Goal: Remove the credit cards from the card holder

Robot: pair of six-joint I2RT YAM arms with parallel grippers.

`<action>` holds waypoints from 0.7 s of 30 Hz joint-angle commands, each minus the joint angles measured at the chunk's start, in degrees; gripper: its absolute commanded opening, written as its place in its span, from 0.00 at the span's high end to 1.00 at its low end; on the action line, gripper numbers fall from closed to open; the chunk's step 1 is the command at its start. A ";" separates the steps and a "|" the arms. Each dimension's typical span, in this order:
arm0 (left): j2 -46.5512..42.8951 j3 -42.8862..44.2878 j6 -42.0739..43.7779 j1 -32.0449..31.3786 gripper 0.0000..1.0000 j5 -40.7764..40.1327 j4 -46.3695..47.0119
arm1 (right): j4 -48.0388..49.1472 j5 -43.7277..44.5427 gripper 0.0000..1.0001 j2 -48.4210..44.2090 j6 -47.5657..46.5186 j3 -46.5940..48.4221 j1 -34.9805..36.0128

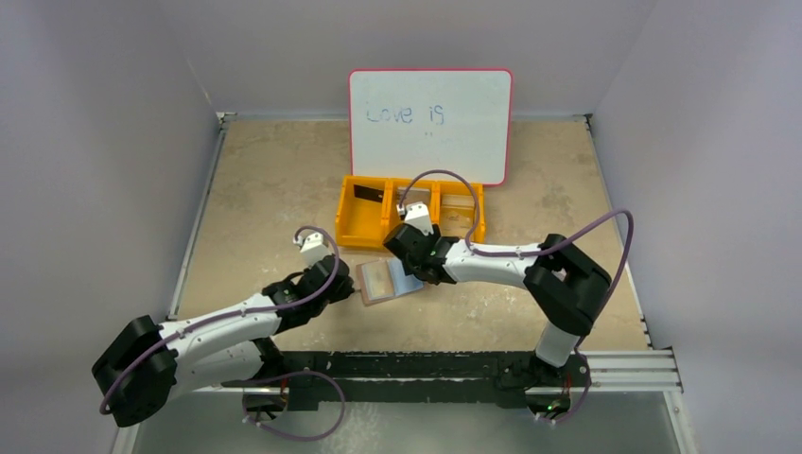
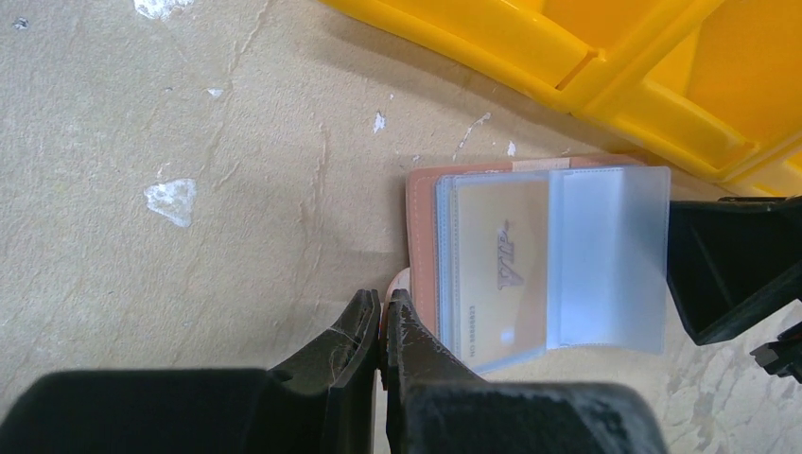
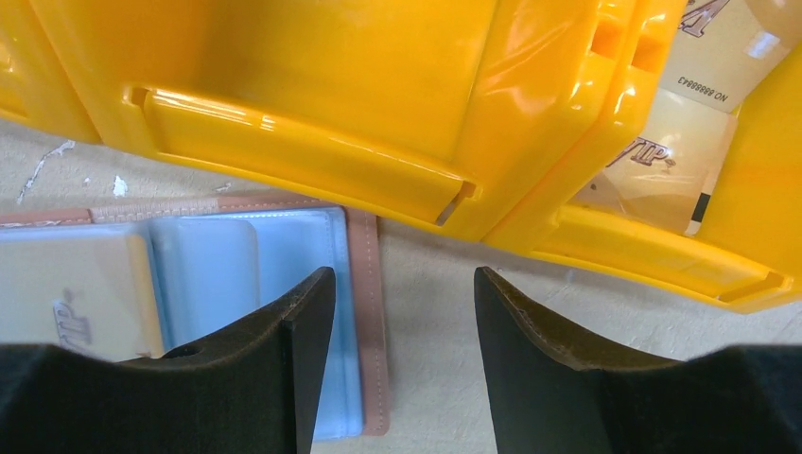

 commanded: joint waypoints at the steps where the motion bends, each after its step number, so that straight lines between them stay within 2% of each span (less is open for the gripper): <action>1: 0.33 1.79 0.84 -0.16 1.00 -0.39 1.74 | -0.12 -0.27 0.41 -0.80 -0.62 0.07 0.09; 6: -0.03 2.27 1.18 -0.15 1.00 -0.41 1.03 | -1.70 0.50 0.41 -1.85 0.53 -0.02 -0.93; 15: 0.04 2.74 1.40 -0.14 1.00 -0.30 0.98 | -2.19 -0.54 0.41 -11.64 0.91 -1.64 -3.49; 19: 0.53 2.79 1.39 -0.16 1.00 -0.08 1.46 | 2.12 -4.83 0.41 -16.48 -1.61 -1.93 -3.48; 21: 0.69 2.79 1.46 -0.11 1.00 -0.02 1.49 | 6.24 -10.86 0.41 -18.43 -2.42 -2.74 -3.43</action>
